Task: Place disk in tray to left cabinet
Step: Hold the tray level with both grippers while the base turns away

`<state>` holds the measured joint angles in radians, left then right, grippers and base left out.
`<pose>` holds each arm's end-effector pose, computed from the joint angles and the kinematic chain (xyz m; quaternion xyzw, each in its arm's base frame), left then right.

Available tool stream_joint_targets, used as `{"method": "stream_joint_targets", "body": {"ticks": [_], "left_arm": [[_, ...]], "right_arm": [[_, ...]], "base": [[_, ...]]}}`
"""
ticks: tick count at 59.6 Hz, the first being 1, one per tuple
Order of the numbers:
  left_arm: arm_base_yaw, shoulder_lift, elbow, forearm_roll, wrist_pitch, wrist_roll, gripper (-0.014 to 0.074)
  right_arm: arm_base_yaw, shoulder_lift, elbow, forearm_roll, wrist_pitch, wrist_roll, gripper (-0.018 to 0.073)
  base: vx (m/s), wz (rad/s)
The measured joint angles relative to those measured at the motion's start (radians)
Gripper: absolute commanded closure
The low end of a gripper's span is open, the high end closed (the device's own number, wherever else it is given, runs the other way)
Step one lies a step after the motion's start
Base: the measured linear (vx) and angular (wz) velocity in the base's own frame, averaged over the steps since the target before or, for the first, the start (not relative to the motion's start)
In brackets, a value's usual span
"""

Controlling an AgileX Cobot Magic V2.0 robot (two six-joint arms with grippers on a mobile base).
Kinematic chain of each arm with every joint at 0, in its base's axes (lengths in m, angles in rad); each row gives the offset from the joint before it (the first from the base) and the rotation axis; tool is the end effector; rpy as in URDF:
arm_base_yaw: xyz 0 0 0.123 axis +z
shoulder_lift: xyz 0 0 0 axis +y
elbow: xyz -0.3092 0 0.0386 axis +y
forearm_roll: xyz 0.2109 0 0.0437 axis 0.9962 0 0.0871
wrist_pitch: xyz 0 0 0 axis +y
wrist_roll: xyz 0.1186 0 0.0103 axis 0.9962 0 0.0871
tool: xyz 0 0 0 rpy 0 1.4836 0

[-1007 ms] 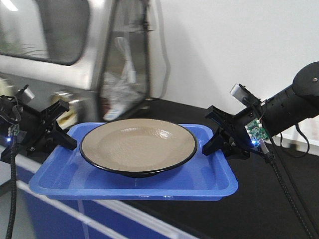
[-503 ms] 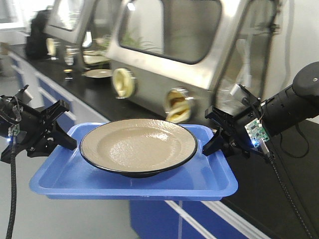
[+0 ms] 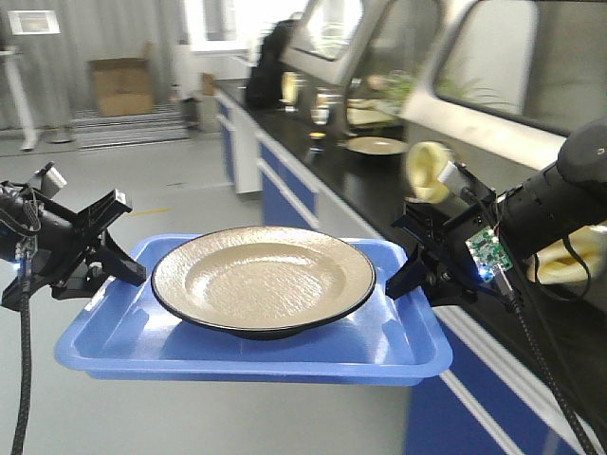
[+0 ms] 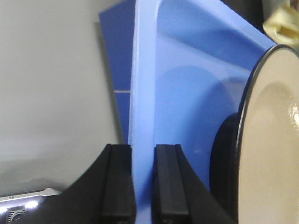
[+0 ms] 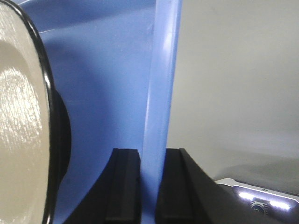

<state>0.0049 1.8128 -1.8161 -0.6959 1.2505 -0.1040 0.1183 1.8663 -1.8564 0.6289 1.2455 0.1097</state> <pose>0.3678 -0.0706 0.3753 -0.0891 0.9168 -0.3478 0.1747 0.3727 0.1111 0.3611 0.0342 0.9319 0.3266 0.1540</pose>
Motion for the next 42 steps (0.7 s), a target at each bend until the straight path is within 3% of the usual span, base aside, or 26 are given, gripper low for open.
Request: {"method": "stream_joint_targets", "body": {"ticks": [21, 42], "left_arm": [[0.000, 0.000, 0.000, 0.001, 0.000, 0.000, 0.0597], [0.000, 0.000, 0.000, 0.002, 0.000, 0.000, 0.0597]], "right_arm": [[0.000, 0.000, 0.000, 0.002, 0.004, 0.000, 0.0563], [0.000, 0.000, 0.000, 0.002, 0.004, 0.000, 0.0563]], "base": [[0.29, 0.61], [0.40, 0.28]]}}
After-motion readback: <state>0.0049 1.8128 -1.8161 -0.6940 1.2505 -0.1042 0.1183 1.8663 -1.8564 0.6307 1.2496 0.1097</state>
